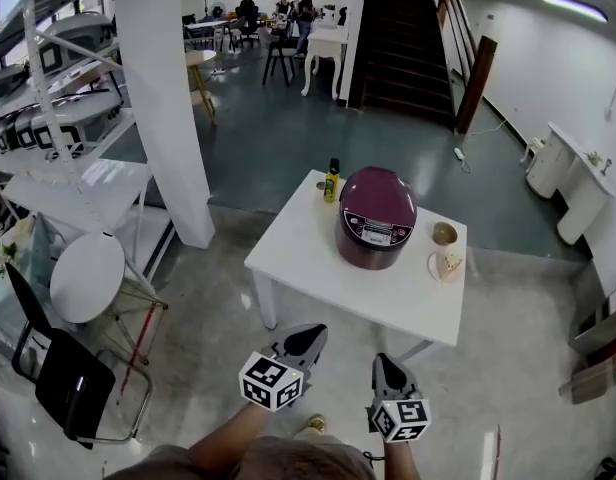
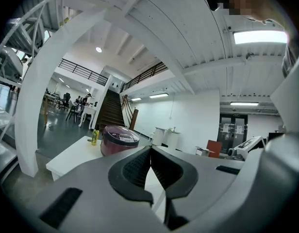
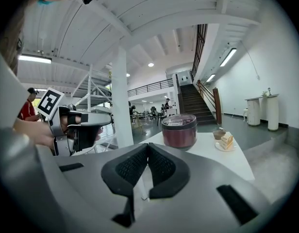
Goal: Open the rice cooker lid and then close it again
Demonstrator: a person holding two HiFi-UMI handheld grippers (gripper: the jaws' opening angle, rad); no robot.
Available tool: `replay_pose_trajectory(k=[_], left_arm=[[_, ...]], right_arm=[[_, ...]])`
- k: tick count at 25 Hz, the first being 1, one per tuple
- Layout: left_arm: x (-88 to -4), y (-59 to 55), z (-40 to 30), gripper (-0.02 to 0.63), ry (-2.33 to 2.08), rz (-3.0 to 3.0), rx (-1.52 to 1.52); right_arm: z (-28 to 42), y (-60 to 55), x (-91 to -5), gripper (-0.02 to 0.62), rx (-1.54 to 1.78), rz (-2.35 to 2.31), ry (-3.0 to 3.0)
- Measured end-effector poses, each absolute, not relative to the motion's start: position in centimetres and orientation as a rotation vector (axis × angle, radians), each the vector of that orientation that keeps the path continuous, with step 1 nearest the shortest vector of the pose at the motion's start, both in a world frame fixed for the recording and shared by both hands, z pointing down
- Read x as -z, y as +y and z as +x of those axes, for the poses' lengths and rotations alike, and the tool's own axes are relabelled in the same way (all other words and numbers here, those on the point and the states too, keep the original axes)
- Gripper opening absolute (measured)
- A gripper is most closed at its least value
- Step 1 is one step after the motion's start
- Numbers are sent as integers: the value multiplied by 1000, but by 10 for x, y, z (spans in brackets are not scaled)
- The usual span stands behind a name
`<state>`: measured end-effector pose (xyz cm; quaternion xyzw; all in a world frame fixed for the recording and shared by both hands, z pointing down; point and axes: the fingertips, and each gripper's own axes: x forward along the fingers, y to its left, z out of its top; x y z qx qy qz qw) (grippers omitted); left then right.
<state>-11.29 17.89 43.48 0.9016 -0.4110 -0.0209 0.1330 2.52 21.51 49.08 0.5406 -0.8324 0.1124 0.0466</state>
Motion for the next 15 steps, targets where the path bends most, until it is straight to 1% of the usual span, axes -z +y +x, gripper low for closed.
replay_pose_trajectory(k=[7,15], left_arm=[[-437,131,-90,21,-1262,2590,75],[-437,90,-71,21,-1278,2584,60]], right_arm=[[56,159,-495,0,-331,1606,-2567],[72,114,-498,2,-355,1588,-2583]])
